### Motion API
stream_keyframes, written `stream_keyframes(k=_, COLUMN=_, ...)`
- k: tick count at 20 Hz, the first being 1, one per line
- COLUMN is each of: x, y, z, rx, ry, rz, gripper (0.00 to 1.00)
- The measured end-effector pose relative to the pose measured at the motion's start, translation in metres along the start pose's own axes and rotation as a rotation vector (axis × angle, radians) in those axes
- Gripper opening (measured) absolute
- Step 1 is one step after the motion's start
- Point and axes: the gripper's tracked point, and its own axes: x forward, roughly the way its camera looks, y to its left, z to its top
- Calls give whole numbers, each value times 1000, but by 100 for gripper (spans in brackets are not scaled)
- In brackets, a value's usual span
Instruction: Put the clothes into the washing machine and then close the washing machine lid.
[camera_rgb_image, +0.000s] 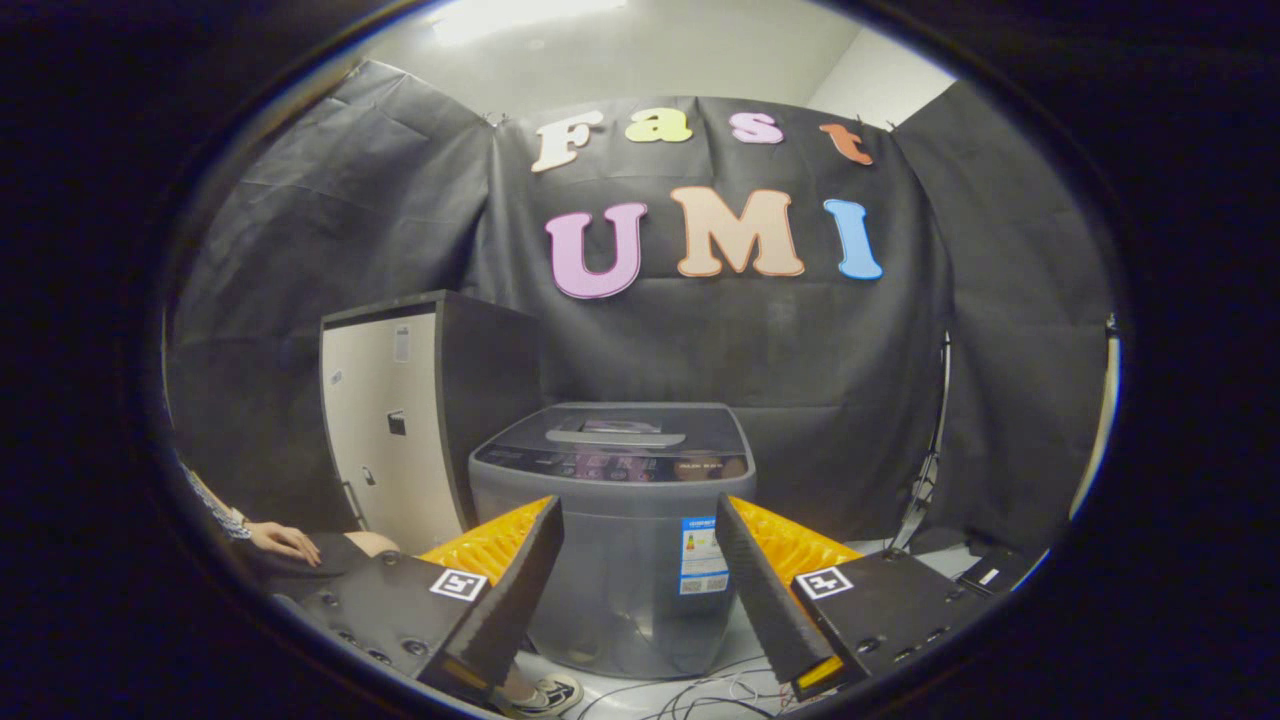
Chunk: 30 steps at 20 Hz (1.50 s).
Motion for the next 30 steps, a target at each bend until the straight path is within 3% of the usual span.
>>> stream_keyframes(k=30, x=1, y=-6, z=0, rx=0, ry=-1, rz=-34, gripper=96)
